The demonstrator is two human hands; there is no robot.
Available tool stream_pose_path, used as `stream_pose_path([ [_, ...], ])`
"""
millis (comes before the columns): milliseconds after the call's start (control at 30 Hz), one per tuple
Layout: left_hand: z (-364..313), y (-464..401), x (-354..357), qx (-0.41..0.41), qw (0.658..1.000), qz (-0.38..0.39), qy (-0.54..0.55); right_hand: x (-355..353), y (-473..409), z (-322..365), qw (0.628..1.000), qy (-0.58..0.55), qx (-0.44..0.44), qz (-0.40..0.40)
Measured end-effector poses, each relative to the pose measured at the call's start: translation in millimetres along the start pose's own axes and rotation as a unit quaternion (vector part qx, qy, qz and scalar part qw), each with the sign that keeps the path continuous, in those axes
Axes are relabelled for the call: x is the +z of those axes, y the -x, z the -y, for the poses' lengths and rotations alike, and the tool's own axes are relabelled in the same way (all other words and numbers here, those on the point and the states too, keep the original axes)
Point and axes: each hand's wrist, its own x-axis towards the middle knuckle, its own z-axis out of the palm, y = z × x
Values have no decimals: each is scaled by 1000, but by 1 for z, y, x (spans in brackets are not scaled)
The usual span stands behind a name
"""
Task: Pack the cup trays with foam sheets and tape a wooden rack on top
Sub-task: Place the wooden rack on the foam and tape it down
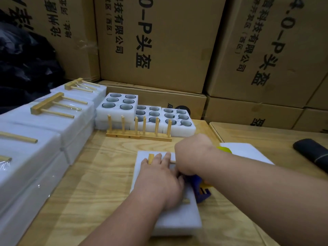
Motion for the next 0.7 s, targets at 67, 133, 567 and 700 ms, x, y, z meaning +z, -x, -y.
stream_pose_path([
  [67, 1, -1, 0, 1, 1000, 0, 9, 2, -4, -16, 999, -33, 28, 26],
  [133, 1, -2, 1, 3, 1000, 1, 8, 5, -4, -38, 993, -69, 65, 73],
  [567, 4, -2, 7, 6, 1000, -7, 4, 41, 27, -96, 828, -528, 165, -91],
  [700, 2, -2, 6, 7, 1000, -12, 5, 81, 9, -53, 844, -476, 160, -187],
])
